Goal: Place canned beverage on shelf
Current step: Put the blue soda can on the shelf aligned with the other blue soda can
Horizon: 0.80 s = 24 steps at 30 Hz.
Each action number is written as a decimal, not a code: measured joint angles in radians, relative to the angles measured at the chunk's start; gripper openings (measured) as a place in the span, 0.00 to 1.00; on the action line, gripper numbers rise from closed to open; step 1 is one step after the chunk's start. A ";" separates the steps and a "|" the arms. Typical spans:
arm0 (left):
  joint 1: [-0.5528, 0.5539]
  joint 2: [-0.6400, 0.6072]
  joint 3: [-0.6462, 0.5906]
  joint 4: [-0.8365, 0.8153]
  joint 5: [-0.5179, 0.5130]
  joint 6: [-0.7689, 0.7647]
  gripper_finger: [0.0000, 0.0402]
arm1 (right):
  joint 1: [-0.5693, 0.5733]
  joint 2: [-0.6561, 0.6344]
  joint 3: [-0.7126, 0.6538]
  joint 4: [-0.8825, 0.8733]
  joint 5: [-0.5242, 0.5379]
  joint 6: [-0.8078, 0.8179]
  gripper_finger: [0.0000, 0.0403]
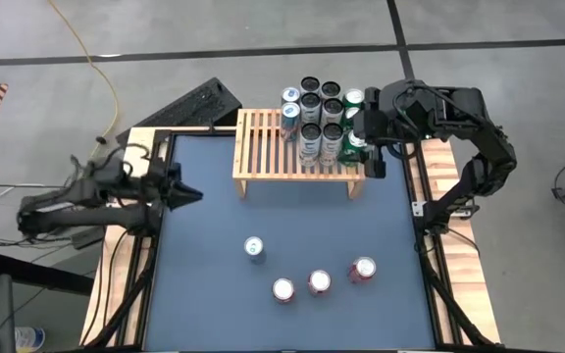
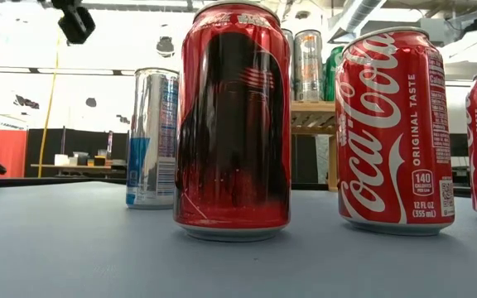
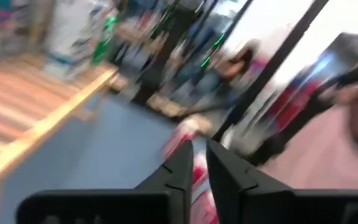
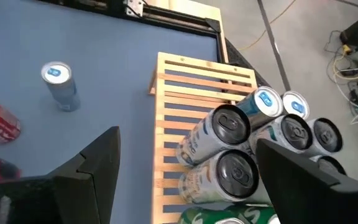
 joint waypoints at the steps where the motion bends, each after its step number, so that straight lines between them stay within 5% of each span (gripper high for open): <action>1: -0.023 -0.020 -0.058 0.088 -0.004 -0.026 0.10 | -0.001 0.000 0.000 0.002 -0.008 0.006 0.78; 5: -0.114 -0.005 -0.215 0.320 -0.011 -0.157 0.21 | 0.000 0.000 0.000 0.023 -0.018 0.038 0.78; 11: -0.272 0.146 -0.221 0.491 -0.015 -0.117 0.39 | 0.000 0.000 0.000 0.068 -0.018 0.069 0.78; 19: -0.381 0.350 -0.182 0.535 -0.124 0.389 0.50 | 0.016 0.005 0.000 0.071 -0.018 0.125 0.78; 24: -0.379 0.466 -0.187 0.524 -0.131 0.475 0.50 | 0.032 0.005 0.000 0.073 -0.018 0.126 0.78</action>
